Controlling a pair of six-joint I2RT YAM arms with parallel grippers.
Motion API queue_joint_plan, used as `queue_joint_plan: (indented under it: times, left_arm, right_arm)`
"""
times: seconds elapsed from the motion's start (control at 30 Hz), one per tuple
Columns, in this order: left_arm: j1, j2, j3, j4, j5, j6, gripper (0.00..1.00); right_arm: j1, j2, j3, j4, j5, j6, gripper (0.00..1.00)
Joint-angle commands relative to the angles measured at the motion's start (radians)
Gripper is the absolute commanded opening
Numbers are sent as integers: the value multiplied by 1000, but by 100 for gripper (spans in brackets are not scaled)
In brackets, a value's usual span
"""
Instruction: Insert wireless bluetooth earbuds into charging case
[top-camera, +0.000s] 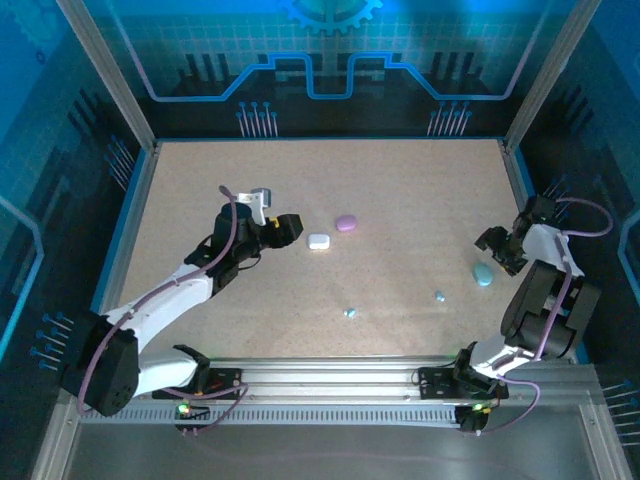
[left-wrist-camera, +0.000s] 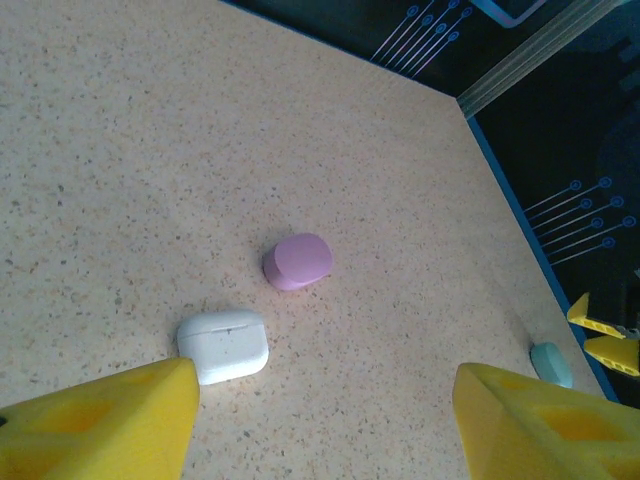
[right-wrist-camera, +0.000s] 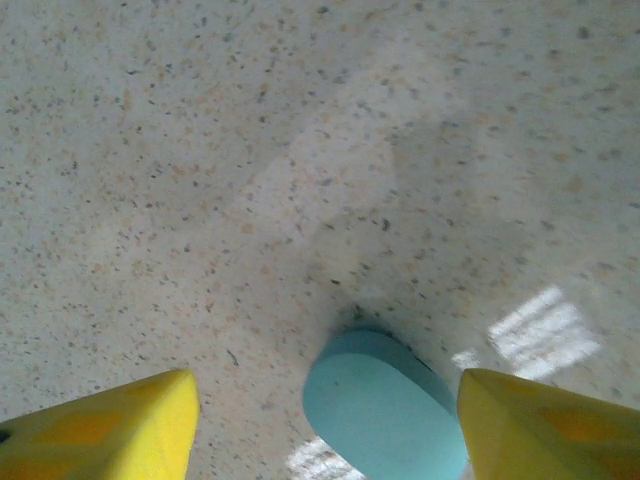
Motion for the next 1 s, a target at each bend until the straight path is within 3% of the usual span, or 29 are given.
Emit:
queue_joint_plan:
  times: [0.0, 0.3, 0.53, 0.97]
  left_arm:
    - [8, -14, -20, 56, -14, 42, 69]
    - [9, -8, -38, 88, -16, 28, 70]
    - [10, -13, -46, 89, -14, 17, 70]
    - [10, -16, -46, 86, -11, 12, 70]
  right_arm:
    - [-31, 53, 24, 29, -56, -27, 70]
    - [-16, 71, -7, 32, -121, 16, 68]
    - [66, 71, -17, -23, -45, 35, 68]
    - [35, 55, 16, -46, 39, -19, 71]
